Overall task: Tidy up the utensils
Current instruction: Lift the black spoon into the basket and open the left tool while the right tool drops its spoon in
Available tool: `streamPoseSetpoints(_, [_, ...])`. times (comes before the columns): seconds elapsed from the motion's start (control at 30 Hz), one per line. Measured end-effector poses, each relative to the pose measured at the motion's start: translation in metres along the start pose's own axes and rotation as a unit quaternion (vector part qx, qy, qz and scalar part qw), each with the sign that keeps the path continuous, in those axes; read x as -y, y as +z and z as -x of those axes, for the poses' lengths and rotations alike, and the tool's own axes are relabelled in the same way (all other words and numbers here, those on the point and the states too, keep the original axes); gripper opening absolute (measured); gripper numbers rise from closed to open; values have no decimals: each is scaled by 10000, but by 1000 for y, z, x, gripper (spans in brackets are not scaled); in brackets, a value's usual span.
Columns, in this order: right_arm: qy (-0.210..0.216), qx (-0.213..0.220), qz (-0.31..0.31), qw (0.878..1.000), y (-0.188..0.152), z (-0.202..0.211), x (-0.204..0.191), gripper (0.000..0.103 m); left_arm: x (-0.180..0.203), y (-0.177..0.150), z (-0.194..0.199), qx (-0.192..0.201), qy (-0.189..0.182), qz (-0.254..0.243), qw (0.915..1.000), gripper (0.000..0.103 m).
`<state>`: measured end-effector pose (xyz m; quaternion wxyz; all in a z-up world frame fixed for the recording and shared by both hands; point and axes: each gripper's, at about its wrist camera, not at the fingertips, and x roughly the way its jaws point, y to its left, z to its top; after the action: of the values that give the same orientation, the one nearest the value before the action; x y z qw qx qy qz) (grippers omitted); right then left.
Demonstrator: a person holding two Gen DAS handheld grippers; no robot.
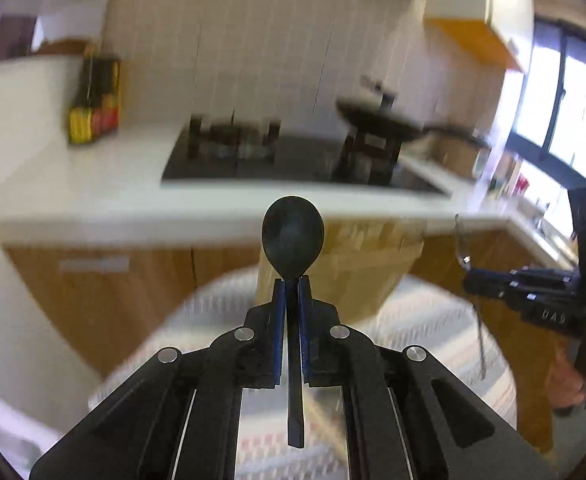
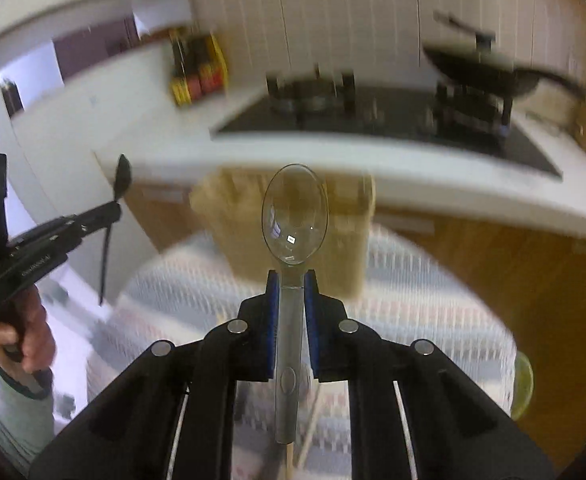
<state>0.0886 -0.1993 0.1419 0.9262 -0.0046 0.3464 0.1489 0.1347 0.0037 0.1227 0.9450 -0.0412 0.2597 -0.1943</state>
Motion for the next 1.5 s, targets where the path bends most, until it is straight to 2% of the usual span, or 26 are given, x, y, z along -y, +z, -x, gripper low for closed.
streamPoseSetpoints(0.1, [30,476,102,9988,26,2,-2,11,12,30,-6,403,-60,-128,9991,5])
streamPoseSetpoints(0.27, [44,1083,-69,9941,66,-13,13,11,16,51,-29,765,-215,-71,9968,5])
streamPoseSetpoints(0.43, [-125,1653,-320,9856,80,-31,24,11,6,59,-56,1185,-541,70,9915,5])
streamPoseSetpoints(0.57, [-562,1939,-364,9787,77,-56,25,11,-1,55,-82,1277,-627,153,9897,5])
streamPoseSetpoints(0.67, [-654,1977,-396,9773,75,-74,30,11,-5,51,-94,1338,-596,167,9891,5])
streamPoseSetpoints(0.93, [-836,2004,-389,9754,63,-101,37,11,-14,38,-116,1324,-794,350,9874,5])
streamPoseSetpoints(1.2, [-939,2073,-281,9734,51,-102,31,11,-12,26,-123,1235,-766,333,9888,6])
streamPoseSetpoints(1.23, [-935,2080,-278,9733,49,-101,30,11,-13,25,-122,1254,-714,331,9890,7])
streamPoseSetpoints(1.27, [-886,2037,-259,9747,48,-100,30,11,-13,24,-120,1278,-665,333,9890,14])
streamPoseSetpoints(1.37, [-761,1896,-267,9785,45,-95,32,12,-14,23,-112,1252,-723,404,9887,24])
streamPoseSetpoints(1.43, [-641,1834,-307,9805,43,-88,33,21,-14,24,-103,1245,-752,410,9885,31])
streamPoseSetpoints(1.47, [-602,1819,-326,9809,41,-83,32,31,-14,24,-98,1239,-757,411,9885,32])
streamPoseSetpoints(1.5, [-604,1823,-325,9808,40,-79,32,35,-14,24,-94,1230,-759,406,9887,32])
